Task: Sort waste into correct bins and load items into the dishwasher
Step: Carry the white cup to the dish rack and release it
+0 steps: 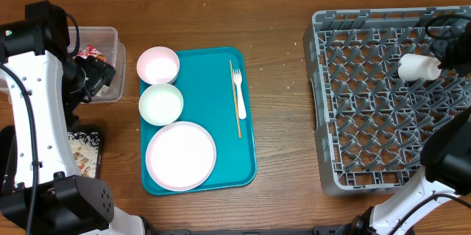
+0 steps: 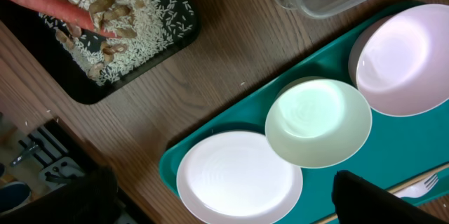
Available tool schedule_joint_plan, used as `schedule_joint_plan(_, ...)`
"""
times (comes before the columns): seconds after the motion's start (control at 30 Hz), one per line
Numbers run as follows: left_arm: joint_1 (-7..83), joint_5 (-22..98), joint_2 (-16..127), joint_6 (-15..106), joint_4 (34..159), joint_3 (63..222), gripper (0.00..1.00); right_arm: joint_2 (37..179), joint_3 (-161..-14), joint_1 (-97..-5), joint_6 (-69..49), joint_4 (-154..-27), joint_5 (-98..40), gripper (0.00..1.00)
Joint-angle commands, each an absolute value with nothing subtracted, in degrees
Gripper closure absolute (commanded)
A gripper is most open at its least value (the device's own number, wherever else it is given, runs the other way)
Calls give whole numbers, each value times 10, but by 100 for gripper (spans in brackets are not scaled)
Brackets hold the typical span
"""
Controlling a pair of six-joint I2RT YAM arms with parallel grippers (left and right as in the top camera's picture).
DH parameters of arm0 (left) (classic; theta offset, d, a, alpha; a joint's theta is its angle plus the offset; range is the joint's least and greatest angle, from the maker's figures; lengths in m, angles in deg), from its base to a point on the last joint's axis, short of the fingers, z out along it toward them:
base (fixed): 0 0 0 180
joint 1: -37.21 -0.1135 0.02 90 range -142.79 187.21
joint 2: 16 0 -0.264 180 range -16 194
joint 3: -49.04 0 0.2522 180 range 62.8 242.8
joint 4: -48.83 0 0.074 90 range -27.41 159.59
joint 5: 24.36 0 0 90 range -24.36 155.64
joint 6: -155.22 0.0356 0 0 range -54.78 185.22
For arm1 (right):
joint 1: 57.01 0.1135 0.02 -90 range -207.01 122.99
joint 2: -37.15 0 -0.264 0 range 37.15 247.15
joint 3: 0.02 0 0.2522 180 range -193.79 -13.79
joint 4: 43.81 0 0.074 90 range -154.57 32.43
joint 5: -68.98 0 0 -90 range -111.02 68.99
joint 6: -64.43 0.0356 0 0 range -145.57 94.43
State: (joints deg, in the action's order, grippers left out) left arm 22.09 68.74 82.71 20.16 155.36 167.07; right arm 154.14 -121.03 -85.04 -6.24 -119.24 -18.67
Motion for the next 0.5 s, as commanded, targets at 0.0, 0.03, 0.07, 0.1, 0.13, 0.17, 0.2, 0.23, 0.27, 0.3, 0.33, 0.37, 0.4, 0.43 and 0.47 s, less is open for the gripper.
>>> schedule_joint_plan(0.0,222,692,831,200,1553,1670,0,1553,-1210,-849,-58,-1196,-214,96)
schedule_joint_plan(0.03,222,692,831,200,1553,1670,0,1553,-1210,-849,-58,-1196,-216,96)
schedule_joint_plan(0.07,222,692,831,200,1553,1670,0,1553,-1210,-849,-58,-1194,-227,96)
schedule_joint_plan(0.1,222,692,831,200,1553,1670,0,1553,-1210,-849,-58,-1193,-236,96)
schedule_joint_plan(0.13,222,692,831,200,1553,1670,0,1553,-1210,-849,-59,-1192,-247,96)
schedule_joint_plan(0.17,222,692,831,200,1553,1670,0,1553,-1210,-849,-60,-1192,-264,96)
schedule_joint_plan(0.2,222,692,831,200,1553,1670,0,1553,-1210,-849,-60,-1192,-270,96)
schedule_joint_plan(0.23,222,692,831,200,1553,1670,0,1553,-1210,-849,-60,-1192,-272,96)
schedule_joint_plan(0.27,222,692,831,200,1553,1670,0,1553,-1210,-848,-64,-1192,-271,96)
schedule_joint_plan(0.3,222,692,831,200,1553,1670,0,1554,-1210,-848,-65,-1192,-271,96)
schedule_joint_plan(0.33,222,692,831,200,1553,1670,0,1554,-1210,-848,-64,-1192,-265,96)
schedule_joint_plan(0.37,222,692,831,200,1553,1670,0,1553,-1212,-848,-65,-1188,-241,96)
schedule_joint_plan(0.4,222,692,831,200,1553,1670,0,1550,-1219,-851,-65,-1190,-219,96)
schedule_joint_plan(0.43,222,692,831,200,1553,1670,0,1548,-1225,-854,-65,-1193,-208,96)
schedule_joint_plan(0.47,222,692,831,200,1553,1670,0,1542,-1233,-860,-64,-1197,-202,96)
